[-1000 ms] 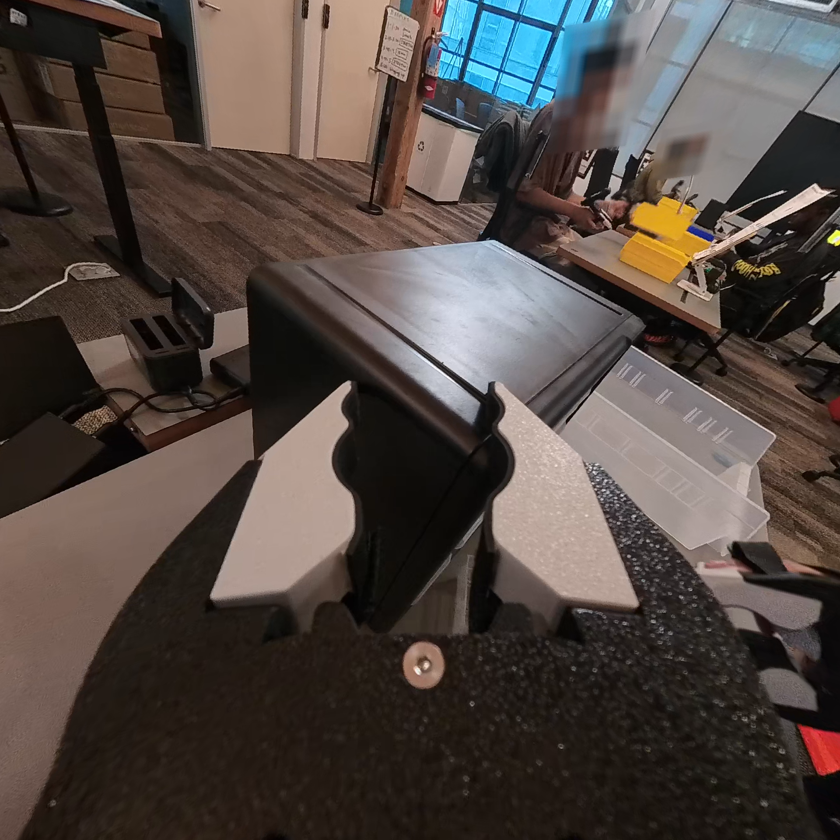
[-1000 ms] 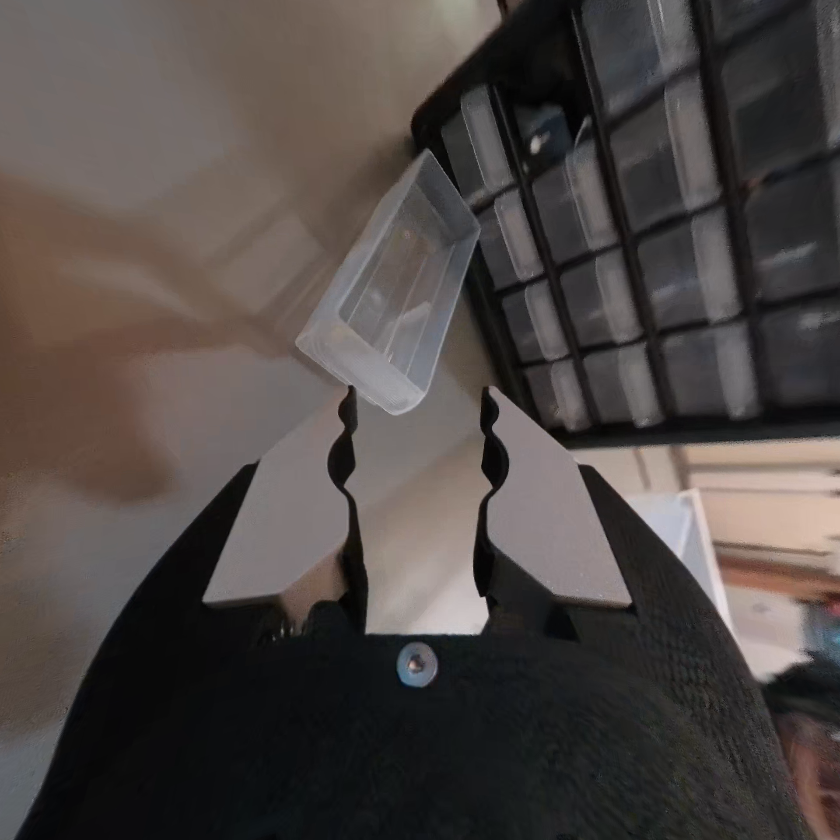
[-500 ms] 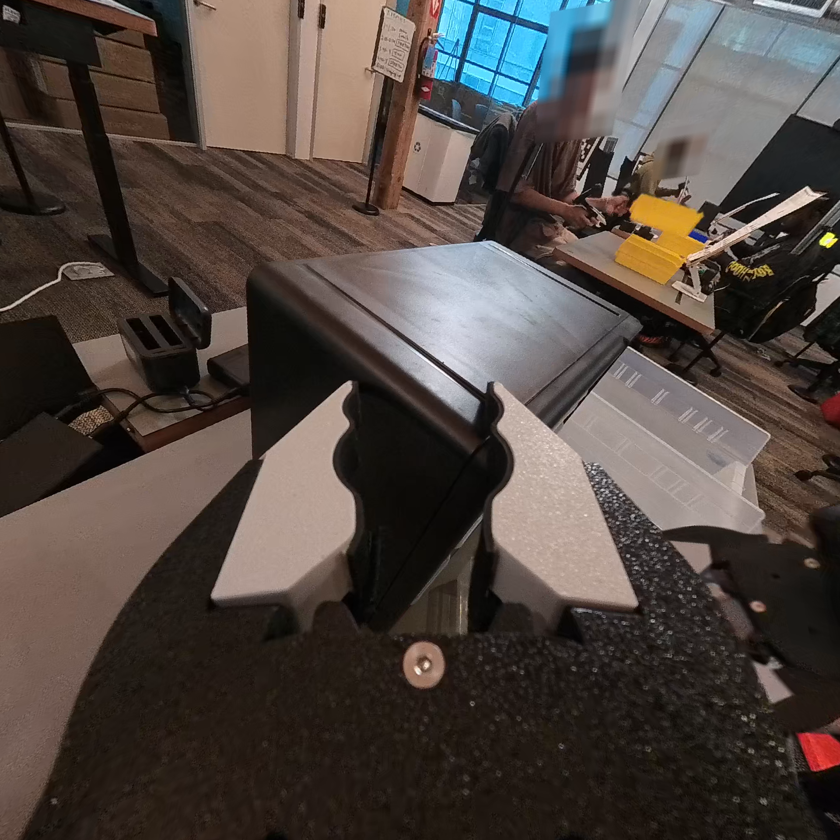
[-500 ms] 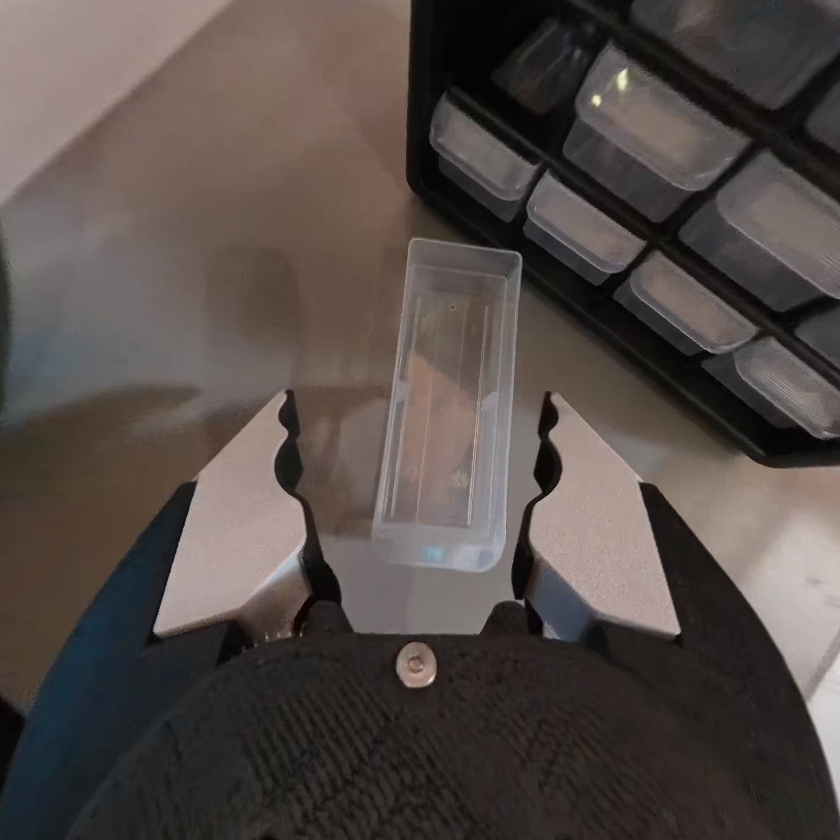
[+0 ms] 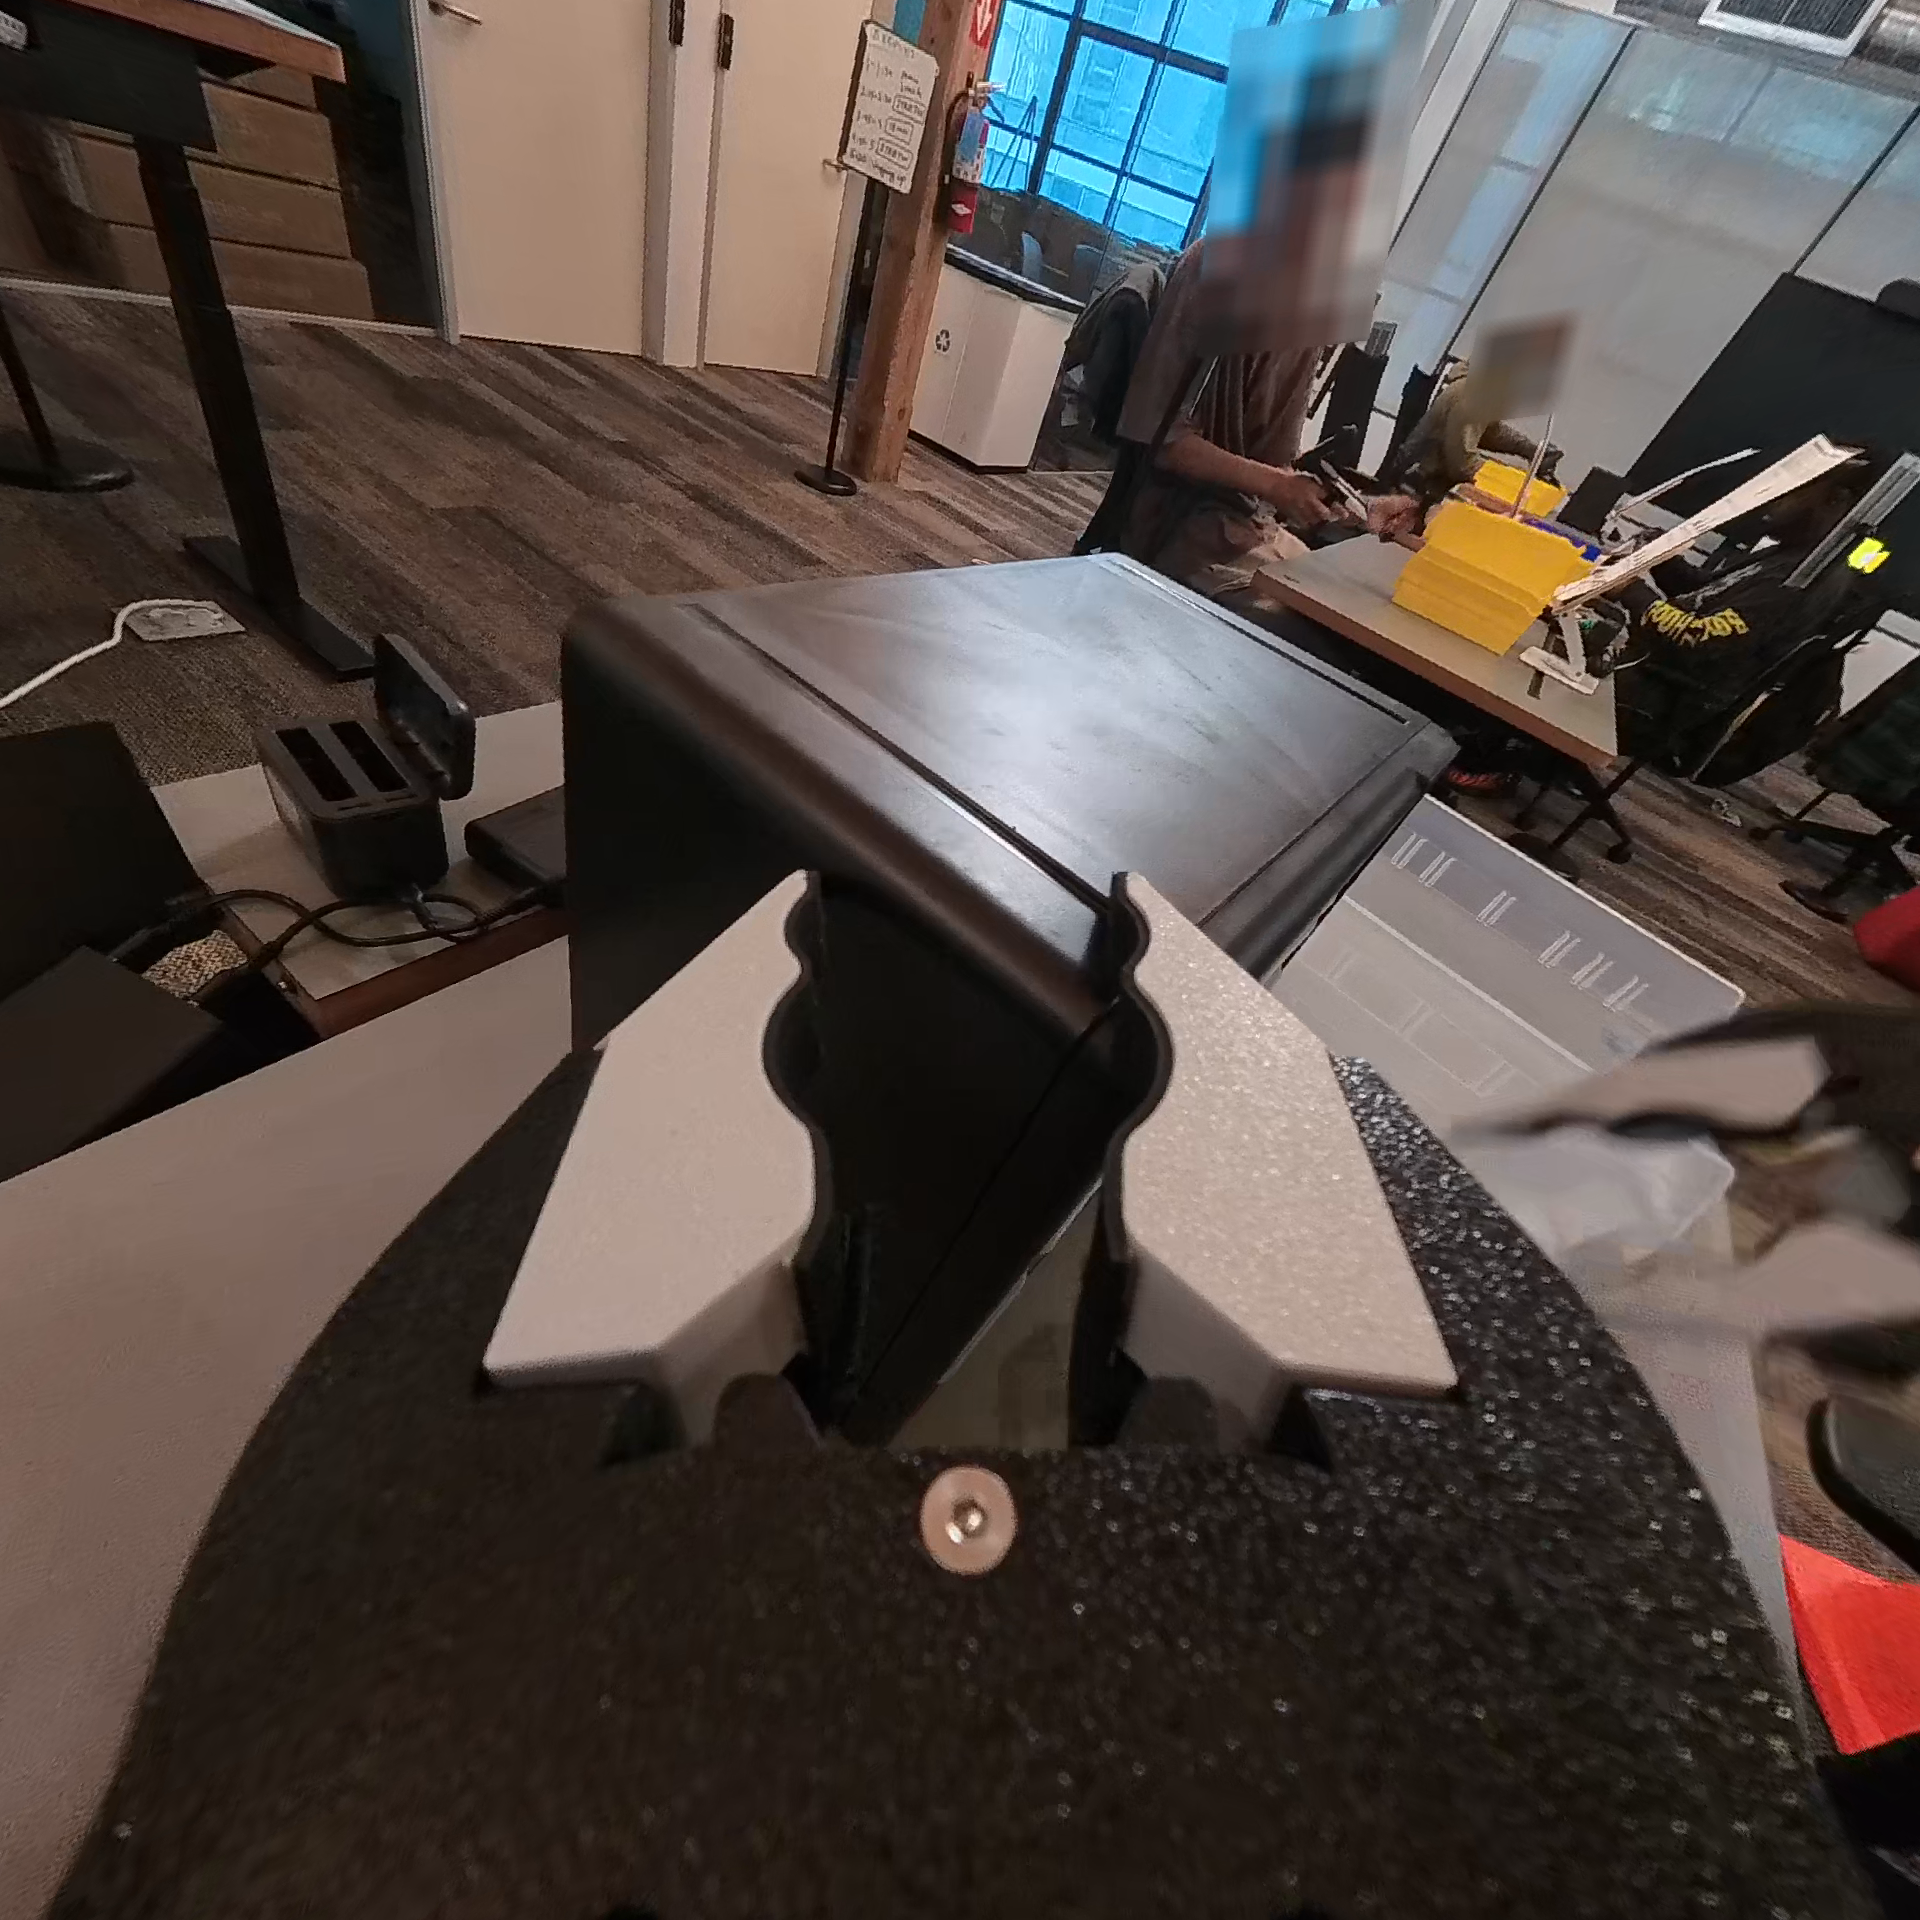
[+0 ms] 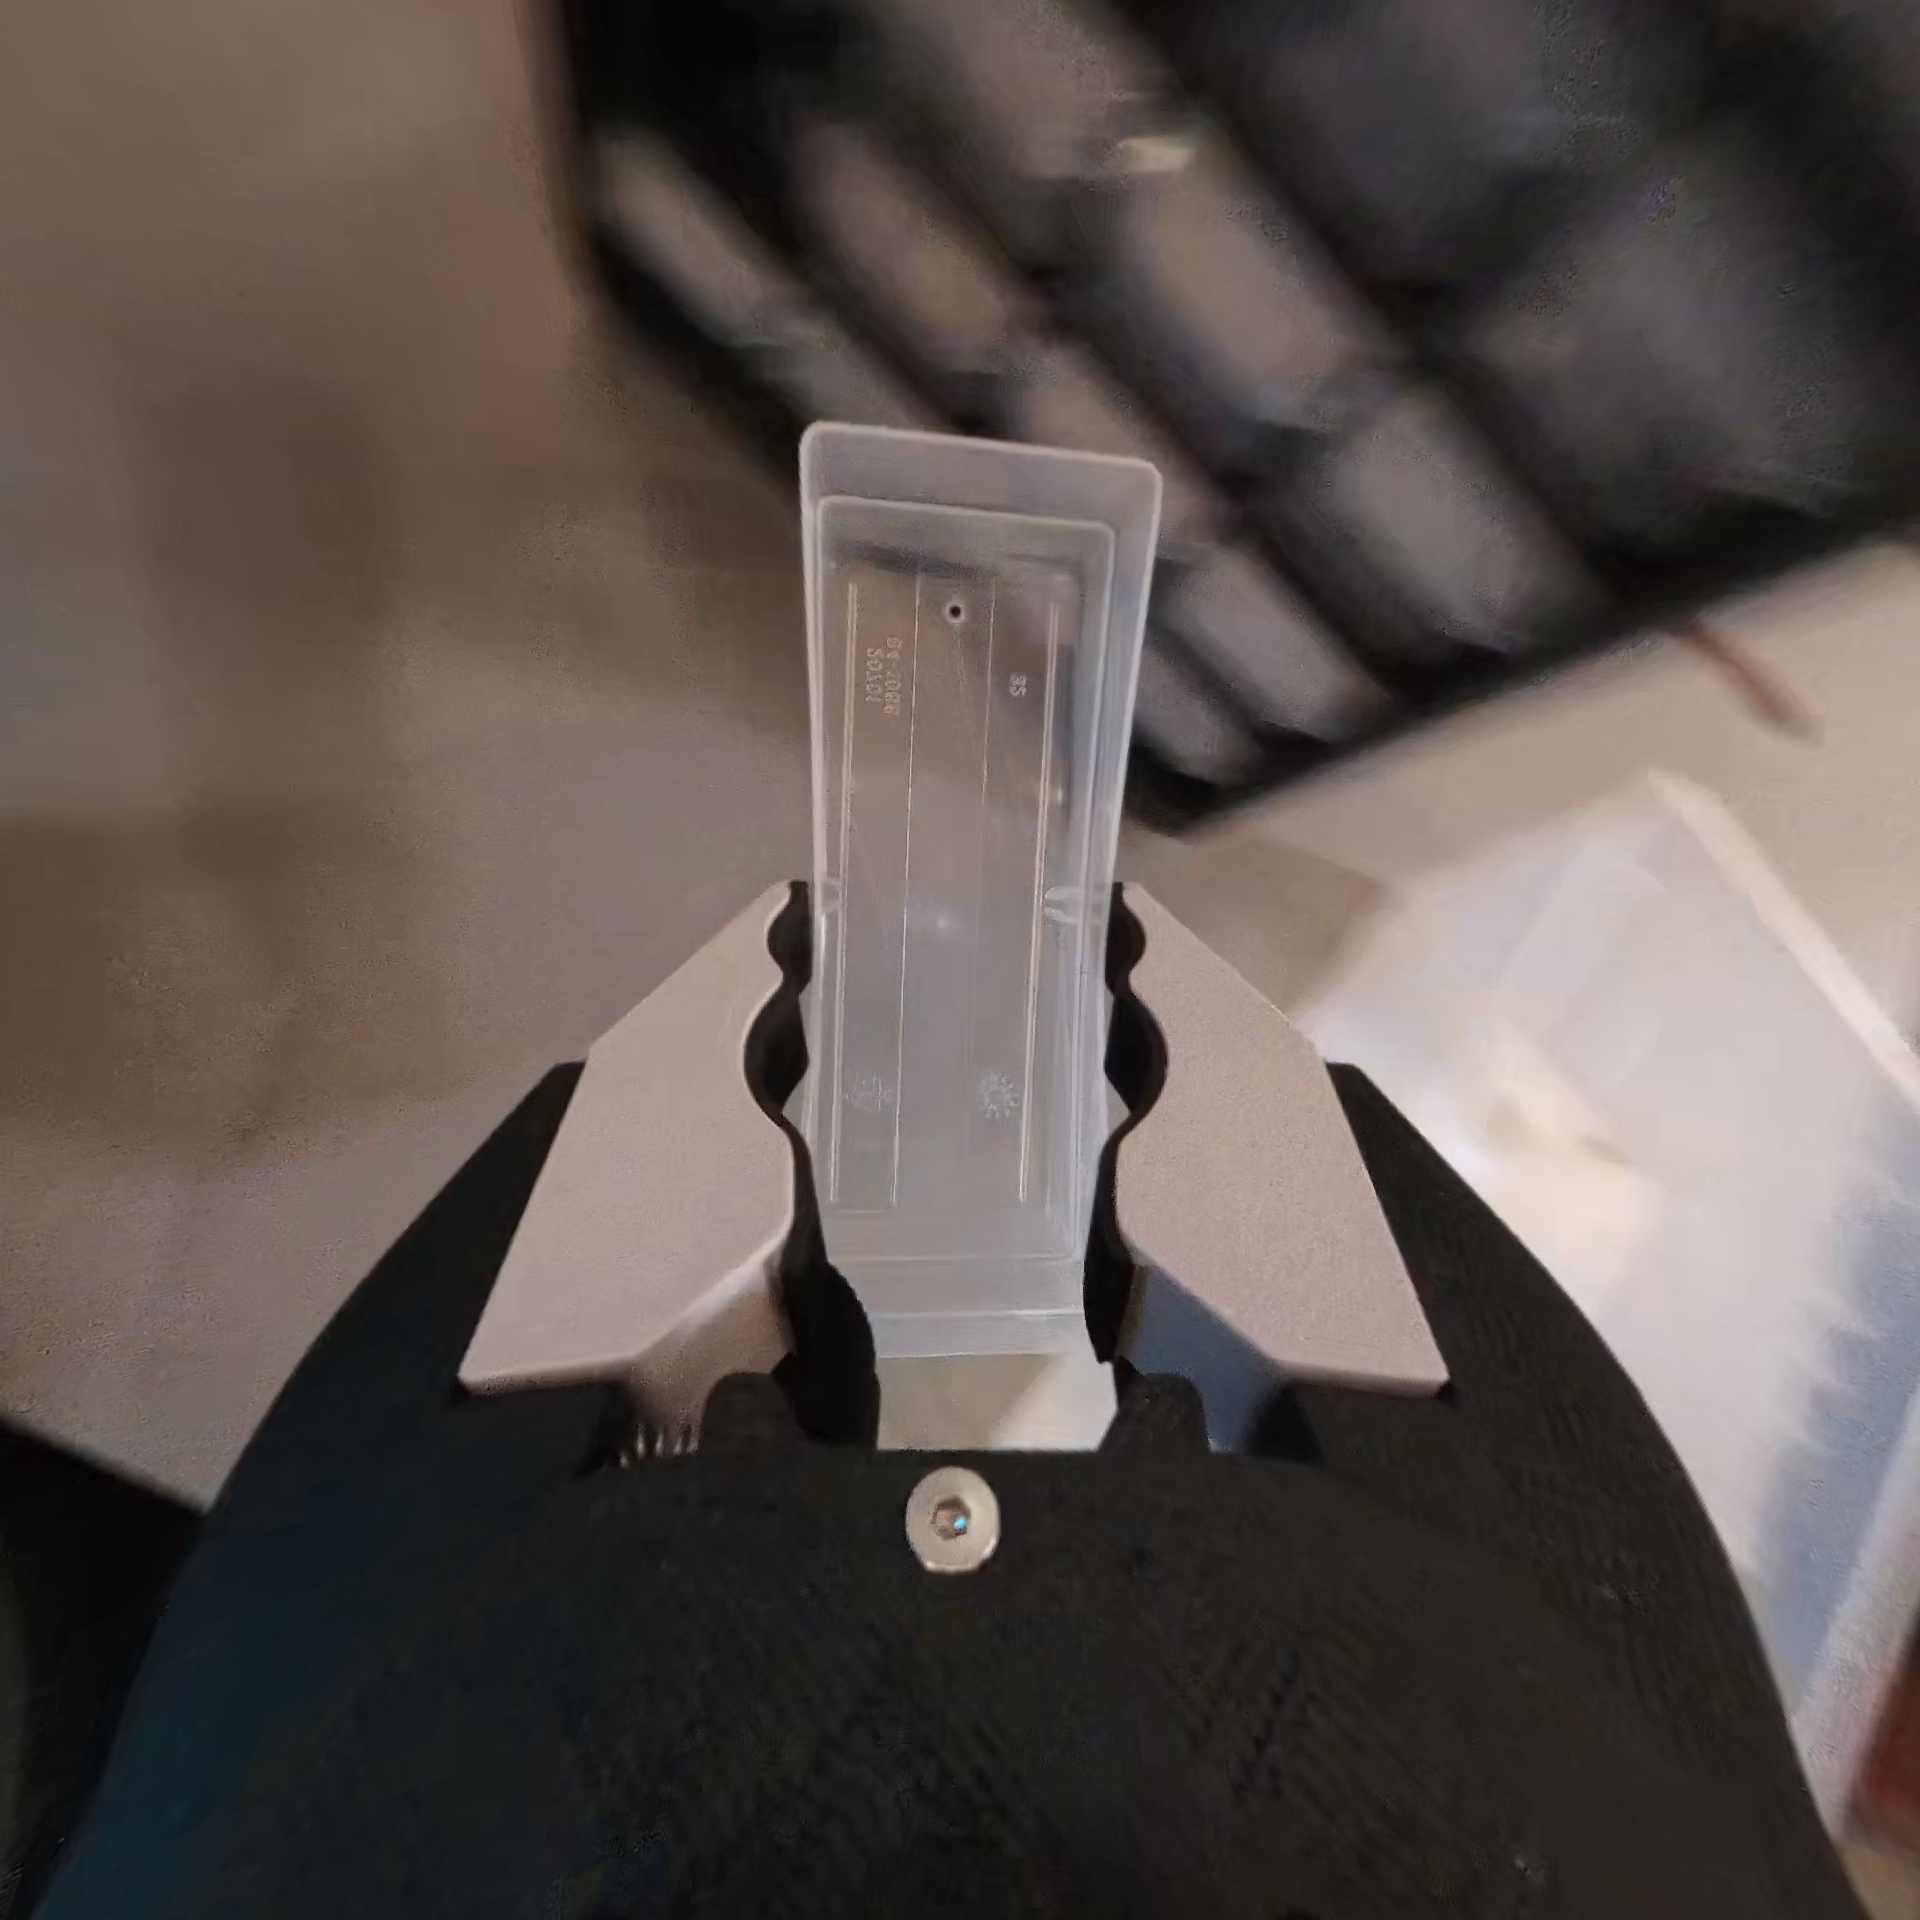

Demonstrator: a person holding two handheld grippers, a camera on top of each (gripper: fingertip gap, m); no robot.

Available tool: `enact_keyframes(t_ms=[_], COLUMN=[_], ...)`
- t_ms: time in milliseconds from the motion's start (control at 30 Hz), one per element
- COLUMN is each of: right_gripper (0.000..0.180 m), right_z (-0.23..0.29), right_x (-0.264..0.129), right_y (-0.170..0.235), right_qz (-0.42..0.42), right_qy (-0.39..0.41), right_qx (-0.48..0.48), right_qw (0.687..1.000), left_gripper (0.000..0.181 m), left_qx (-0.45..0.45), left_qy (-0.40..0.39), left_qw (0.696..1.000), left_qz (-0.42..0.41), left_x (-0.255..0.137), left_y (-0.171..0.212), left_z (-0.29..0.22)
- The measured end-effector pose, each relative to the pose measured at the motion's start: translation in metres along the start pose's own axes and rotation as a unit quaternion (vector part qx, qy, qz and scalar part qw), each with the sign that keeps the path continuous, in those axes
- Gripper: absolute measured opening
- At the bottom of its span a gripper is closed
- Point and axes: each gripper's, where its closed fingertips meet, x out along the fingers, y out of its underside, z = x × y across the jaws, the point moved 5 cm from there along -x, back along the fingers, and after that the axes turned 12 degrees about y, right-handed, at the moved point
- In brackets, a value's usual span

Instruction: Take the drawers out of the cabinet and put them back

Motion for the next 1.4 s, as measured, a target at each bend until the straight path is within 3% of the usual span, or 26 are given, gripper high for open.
enact_keyframes(t_ms=[133, 300, 400, 600, 767, 833, 900, 933, 1100, 1400], right_gripper=[0.055, 0.053, 0.052, 0.055, 0.063, 0.091, 0.101, 0.100, 0.052, 0.035], right_z=[-0.123, -0.206, -0.209, -0.204, -0.205, -0.205, -0.201, -0.198, -0.185, -0.201], right_x=[-0.045, -0.008, 0.029, 0.088, 0.114, 0.121, 0.124, 0.123, 0.113, 0.129], right_y=[0.044, 0.097, 0.112, 0.135, 0.136, 0.134, 0.131, 0.130, 0.134, 0.137], right_qz=[0.012, 0.121, 0.144, 0.157, 0.140, 0.122, 0.100, 0.091, 0.076, 0.106], right_qy=[0.157, 0.130, 0.033, -0.090, -0.091, -0.071, -0.058, -0.055, -0.037, 0.050], right_qx=[0.030, -0.036, -0.096, -0.251, -0.308, -0.339, -0.350, -0.349, -0.391, -0.430], right_qw=[0.987, 0.984, 0.984, 0.951, 0.937, 0.930, 0.930, 0.931, 0.917, 0.895], left_gripper=[0.051, 0.050, 0.049, 0.049, 0.049, 0.049, 0.050, 0.050, 0.050, 0.050], left_qx=[-0.001, 0.003, -0.004, -0.009, -0.010, -0.009, -0.009, -0.009, -0.009, -0.010], left_qy=[-0.002, -0.001, 0.012, 0.014, 0.017, 0.018, 0.018, 0.020, 0.022, 0.024], left_qw=[1.000, 1.000, 1.000, 1.000, 1.000, 1.000, 1.000, 1.000, 1.000, 1.000], left_qz=[0.005, 0.004, 0.000, 0.000, -0.002, -0.003, -0.005, -0.007, -0.008, -0.008], left_x=[-0.001, -0.001, -0.002, -0.002, -0.002, -0.002, -0.002, -0.002, -0.003, -0.003], left_y=[0.000, 0.000, 0.001, 0.001, 0.001, 0.001, 0.002, 0.002, 0.002, 0.002], left_z=[-0.002, -0.003, -0.002, -0.001, 0.000, 0.000, 0.001, 0.001, 0.001, 0.002])
